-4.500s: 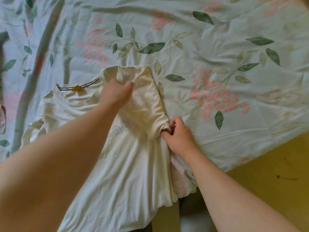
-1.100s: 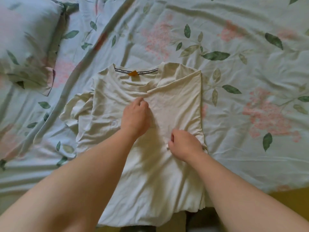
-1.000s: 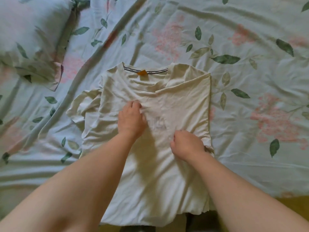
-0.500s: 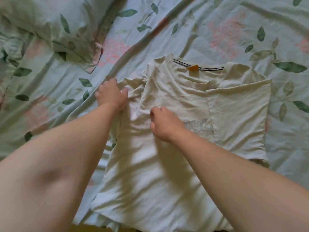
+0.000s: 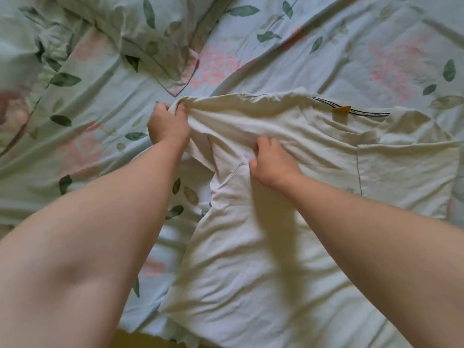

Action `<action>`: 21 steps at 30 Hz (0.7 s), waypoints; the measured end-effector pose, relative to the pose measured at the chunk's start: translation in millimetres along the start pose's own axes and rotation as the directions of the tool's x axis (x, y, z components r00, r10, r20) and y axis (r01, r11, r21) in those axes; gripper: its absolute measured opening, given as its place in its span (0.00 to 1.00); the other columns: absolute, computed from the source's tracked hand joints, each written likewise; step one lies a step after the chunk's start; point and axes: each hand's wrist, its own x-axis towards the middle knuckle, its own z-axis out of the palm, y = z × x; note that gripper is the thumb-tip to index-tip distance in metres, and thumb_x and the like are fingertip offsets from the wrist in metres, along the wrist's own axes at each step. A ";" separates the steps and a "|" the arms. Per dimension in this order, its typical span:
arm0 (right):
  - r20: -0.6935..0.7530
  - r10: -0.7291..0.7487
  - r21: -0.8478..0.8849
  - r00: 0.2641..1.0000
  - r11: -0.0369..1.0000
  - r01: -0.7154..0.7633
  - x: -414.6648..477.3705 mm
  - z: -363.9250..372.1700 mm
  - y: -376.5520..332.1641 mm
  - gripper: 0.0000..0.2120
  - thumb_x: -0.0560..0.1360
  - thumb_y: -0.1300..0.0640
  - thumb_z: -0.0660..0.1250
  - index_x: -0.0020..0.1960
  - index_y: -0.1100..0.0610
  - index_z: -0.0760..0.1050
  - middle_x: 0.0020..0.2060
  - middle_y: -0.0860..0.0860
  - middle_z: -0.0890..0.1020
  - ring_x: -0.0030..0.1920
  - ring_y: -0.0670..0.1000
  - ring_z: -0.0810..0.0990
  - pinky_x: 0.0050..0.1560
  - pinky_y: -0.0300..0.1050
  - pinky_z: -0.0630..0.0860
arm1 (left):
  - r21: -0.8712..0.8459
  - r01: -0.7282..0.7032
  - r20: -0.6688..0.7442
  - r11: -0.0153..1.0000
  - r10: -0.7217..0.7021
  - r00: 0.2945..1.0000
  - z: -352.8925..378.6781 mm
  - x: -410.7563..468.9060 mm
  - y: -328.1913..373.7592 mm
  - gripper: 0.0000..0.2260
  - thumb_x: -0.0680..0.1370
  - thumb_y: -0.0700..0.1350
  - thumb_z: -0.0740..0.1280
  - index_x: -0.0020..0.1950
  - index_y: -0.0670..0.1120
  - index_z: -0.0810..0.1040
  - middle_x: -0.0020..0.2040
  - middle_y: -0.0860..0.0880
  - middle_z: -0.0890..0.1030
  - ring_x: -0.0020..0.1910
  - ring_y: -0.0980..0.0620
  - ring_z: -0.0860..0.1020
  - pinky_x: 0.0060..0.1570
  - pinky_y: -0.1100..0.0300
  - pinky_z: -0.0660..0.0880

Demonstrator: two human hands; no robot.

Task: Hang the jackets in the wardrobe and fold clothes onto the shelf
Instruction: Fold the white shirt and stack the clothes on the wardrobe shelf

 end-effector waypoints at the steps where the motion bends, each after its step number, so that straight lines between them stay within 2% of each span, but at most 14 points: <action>1: 0.003 0.010 -0.010 1.000 1.000 -0.010 1.0 0.2 -1.0 0.17 0.80 0.52 0.61 0.66 0.56 0.65 0.65 0.58 0.70 0.62 0.63 0.75 0.58 0.54 0.72 | -0.035 -0.001 0.029 0.999 0.002 1.000 -1.9 3.8 -1.8 0.14 0.80 0.57 0.66 0.50 0.46 0.76 0.47 0.49 0.79 0.47 0.46 0.77 0.46 0.55 0.72; 4: 0.006 0.030 -0.033 1.000 0.999 -0.030 2.5 -0.1 -4.3 0.18 0.80 0.52 0.61 0.67 0.56 0.64 0.66 0.59 0.69 0.63 0.63 0.75 0.56 0.54 0.71 | -0.141 0.071 0.168 0.987 -0.047 0.985 -11.6 13.1 -6.5 0.15 0.74 0.57 0.73 0.46 0.46 0.80 0.46 0.48 0.83 0.48 0.46 0.82 0.51 0.51 0.80; 6: 0.002 0.032 -0.046 0.999 0.998 -0.032 2.7 -1.0 -6.2 0.18 0.79 0.53 0.61 0.67 0.56 0.64 0.65 0.59 0.70 0.62 0.63 0.75 0.53 0.53 0.70 | -0.201 0.224 0.306 0.954 -0.156 0.939 -18.7 12.7 -6.2 0.16 0.69 0.55 0.77 0.50 0.47 0.80 0.49 0.46 0.84 0.47 0.46 0.83 0.51 0.50 0.82; 9: -0.018 0.027 -0.063 0.999 0.998 -0.028 1.9 -4.2 -9.0 0.20 0.79 0.52 0.62 0.67 0.55 0.63 0.64 0.59 0.69 0.61 0.63 0.76 0.49 0.53 0.69 | -0.235 0.519 0.401 0.822 -0.405 0.822 -24.1 1.0 -7.7 0.23 0.65 0.51 0.71 0.59 0.46 0.76 0.53 0.44 0.82 0.48 0.45 0.82 0.49 0.50 0.82; 12: -0.097 -0.013 -0.154 0.995 0.988 -0.002 0.0 -6.7 -8.8 0.26 0.77 0.47 0.66 0.70 0.54 0.63 0.65 0.58 0.66 0.64 0.61 0.70 0.56 0.55 0.72 | -0.241 0.626 0.374 0.742 -0.524 0.765 -17.5 -10.7 -19.5 0.19 0.66 0.51 0.67 0.54 0.44 0.77 0.45 0.46 0.84 0.40 0.46 0.83 0.43 0.55 0.81; 14: -0.135 -0.064 -0.237 0.989 0.971 0.031 -0.9 -5.8 -8.4 0.28 0.76 0.44 0.66 0.71 0.53 0.63 0.66 0.57 0.65 0.66 0.60 0.68 0.60 0.56 0.70 | -0.219 0.639 0.381 0.738 -0.538 0.752 -12.7 -18.4 -27.5 0.13 0.68 0.47 0.66 0.49 0.42 0.78 0.39 0.47 0.81 0.31 0.48 0.77 0.35 0.61 0.76; 16: -0.121 -0.057 -0.260 0.991 0.965 0.024 -1.4 -4.6 -9.5 0.27 0.76 0.44 0.65 0.71 0.51 0.64 0.69 0.56 0.65 0.68 0.60 0.66 0.62 0.57 0.68 | -0.166 0.603 0.382 0.781 -0.513 0.769 -7.1 -21.0 -33.5 0.12 0.74 0.43 0.63 0.54 0.41 0.79 0.40 0.45 0.79 0.31 0.48 0.75 0.32 0.62 0.73; 18: -0.101 -0.028 -0.266 0.994 0.964 0.000 -0.7 -3.7 -10.4 0.26 0.76 0.45 0.64 0.71 0.51 0.64 0.70 0.56 0.64 0.70 0.60 0.64 0.63 0.58 0.67 | -0.177 0.543 0.352 0.821 -0.463 0.814 -5.1 -20.9 -35.1 0.15 0.77 0.40 0.57 0.59 0.44 0.78 0.44 0.44 0.81 0.35 0.46 0.78 0.38 0.56 0.79; 19: -0.093 -0.018 -0.268 0.995 0.963 -0.008 -0.5 -3.4 -11.8 0.25 0.76 0.45 0.63 0.71 0.51 0.64 0.70 0.55 0.64 0.70 0.60 0.64 0.63 0.59 0.67 | -0.202 0.507 0.312 0.838 -0.436 0.844 -3.9 -17.0 -38.3 0.16 0.75 0.40 0.56 0.59 0.47 0.77 0.46 0.44 0.81 0.39 0.44 0.80 0.44 0.50 0.83; 21: -0.085 -0.002 -0.269 0.996 0.963 -0.021 0.2 -4.0 -15.1 0.25 0.76 0.48 0.63 0.70 0.51 0.64 0.70 0.55 0.66 0.70 0.60 0.65 0.63 0.60 0.67 | -0.215 0.437 0.234 0.873 -0.388 0.891 -7.4 -12.4 -36.9 0.20 0.71 0.42 0.56 0.60 0.50 0.75 0.52 0.44 0.81 0.48 0.41 0.82 0.50 0.45 0.83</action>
